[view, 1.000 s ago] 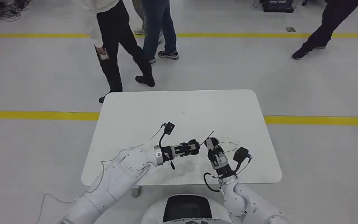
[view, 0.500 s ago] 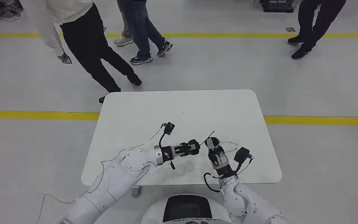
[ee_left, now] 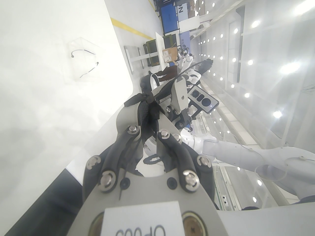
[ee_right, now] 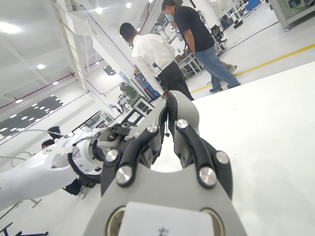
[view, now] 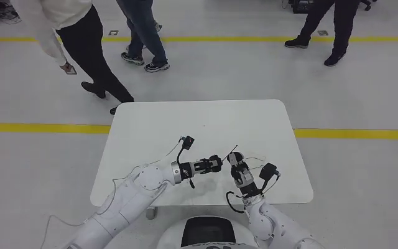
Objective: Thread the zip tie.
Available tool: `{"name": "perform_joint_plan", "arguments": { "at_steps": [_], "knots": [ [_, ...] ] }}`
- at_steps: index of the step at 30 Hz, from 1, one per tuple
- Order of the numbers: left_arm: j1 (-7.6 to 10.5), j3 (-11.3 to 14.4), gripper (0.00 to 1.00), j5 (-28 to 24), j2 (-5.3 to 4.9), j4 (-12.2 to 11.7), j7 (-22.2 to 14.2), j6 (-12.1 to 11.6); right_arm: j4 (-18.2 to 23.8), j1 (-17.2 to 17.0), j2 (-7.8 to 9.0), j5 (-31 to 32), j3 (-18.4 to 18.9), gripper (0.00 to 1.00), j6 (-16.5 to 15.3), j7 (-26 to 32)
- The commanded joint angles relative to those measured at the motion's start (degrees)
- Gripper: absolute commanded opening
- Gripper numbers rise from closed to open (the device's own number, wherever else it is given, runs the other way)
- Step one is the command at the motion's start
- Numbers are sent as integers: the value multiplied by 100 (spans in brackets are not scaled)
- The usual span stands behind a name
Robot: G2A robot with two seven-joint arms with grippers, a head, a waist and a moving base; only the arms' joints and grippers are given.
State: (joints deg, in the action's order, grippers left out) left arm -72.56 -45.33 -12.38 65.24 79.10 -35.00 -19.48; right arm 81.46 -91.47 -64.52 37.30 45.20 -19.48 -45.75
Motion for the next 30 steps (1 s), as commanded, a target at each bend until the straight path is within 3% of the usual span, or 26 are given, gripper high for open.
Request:
{"name": "perform_joint_plan", "arguments": {
  "at_steps": [1, 30],
  "knots": [
    [0, 0, 0, 0, 0, 0, 0, 0, 7, 0, 2, -20, -11, 0, 0, -8],
    [0, 0, 0, 0, 0, 0, 0, 0, 30, -3, 99, -44, -101, 0, 0, -102]
  ]
}}
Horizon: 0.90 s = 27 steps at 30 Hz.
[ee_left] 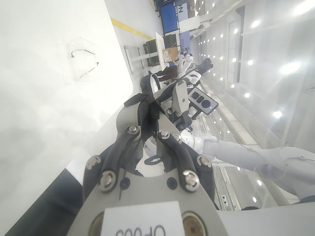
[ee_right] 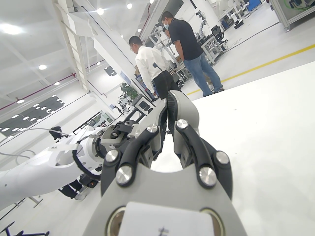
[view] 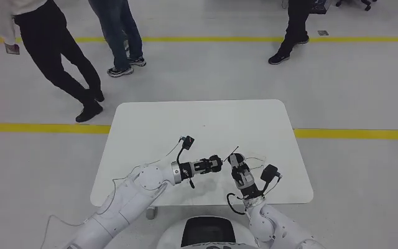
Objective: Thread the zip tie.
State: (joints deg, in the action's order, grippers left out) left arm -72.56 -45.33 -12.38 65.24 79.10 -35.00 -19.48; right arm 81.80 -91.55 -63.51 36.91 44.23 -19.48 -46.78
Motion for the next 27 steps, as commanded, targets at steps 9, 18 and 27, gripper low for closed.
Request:
{"name": "perform_joint_plan", "arguments": {
  "at_steps": [9, 18, 27],
  "knots": [
    [0, 0, 0, 0, 0, 0, 0, 0, -33, 59, -13, -22, -56, 0, 0, -10],
    [0, 0, 0, 0, 0, 0, 0, 0, -64, 75, -18, -25, -69, 0, 0, -52],
    [0, 0, 0, 0, 0, 0, 0, 0, -90, 92, -26, -29, -73, 0, 0, -48]
  ]
}}
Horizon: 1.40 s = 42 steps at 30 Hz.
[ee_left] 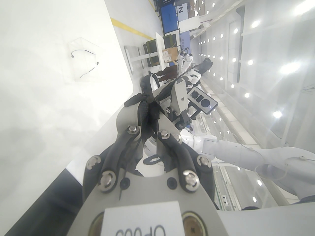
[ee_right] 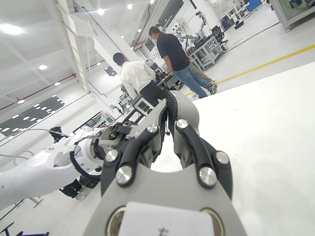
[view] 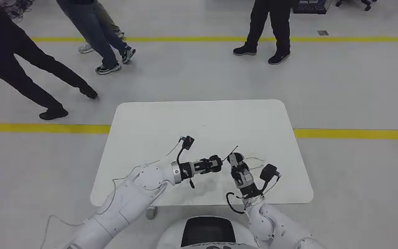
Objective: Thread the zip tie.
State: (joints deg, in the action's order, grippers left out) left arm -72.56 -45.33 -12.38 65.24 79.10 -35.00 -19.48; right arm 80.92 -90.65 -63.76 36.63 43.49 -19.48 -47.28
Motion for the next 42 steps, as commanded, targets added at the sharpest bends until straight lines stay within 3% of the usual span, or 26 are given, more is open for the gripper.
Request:
{"name": "perform_joint_plan", "arguments": {
  "at_steps": [1, 42],
  "knots": [
    [0, 0, 0, 0, 0, 0, 0, 0, -6, 2, -1, -3, 2, 0, 0, 3],
    [0, 0, 0, 0, 0, 0, 0, 0, -81, 65, -45, -28, -46, 0, 0, -49]
  ]
}}
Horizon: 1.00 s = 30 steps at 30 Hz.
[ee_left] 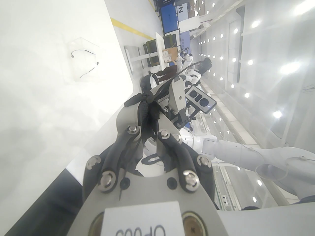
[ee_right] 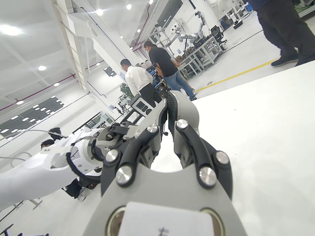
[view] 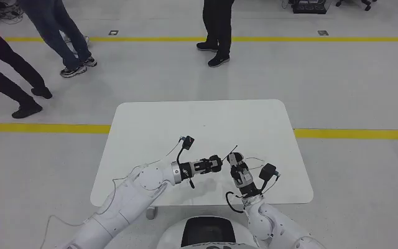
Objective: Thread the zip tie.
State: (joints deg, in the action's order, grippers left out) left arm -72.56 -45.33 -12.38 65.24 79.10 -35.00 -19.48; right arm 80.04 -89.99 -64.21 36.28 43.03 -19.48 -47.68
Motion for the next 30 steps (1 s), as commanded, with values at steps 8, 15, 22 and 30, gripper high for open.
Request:
{"name": "perform_joint_plan", "arguments": {
  "at_steps": [8, 15, 22, 30],
  "knots": [
    [0, 0, 0, 0, 0, 0, 0, 0, 27, -15, 7, 31, 1, 0, 0, -57],
    [0, 0, 0, 0, 0, 0, 0, 0, 12, -17, 11, 37, 12, 0, 0, -28],
    [0, 0, 0, 0, 0, 0, 0, 0, 12, -25, 11, 31, 22, 0, 0, 23],
    [0, 0, 0, 0, 0, 0, 0, 0, 6, -36, 12, 26, 36, 0, 0, 73]
  ]
}}
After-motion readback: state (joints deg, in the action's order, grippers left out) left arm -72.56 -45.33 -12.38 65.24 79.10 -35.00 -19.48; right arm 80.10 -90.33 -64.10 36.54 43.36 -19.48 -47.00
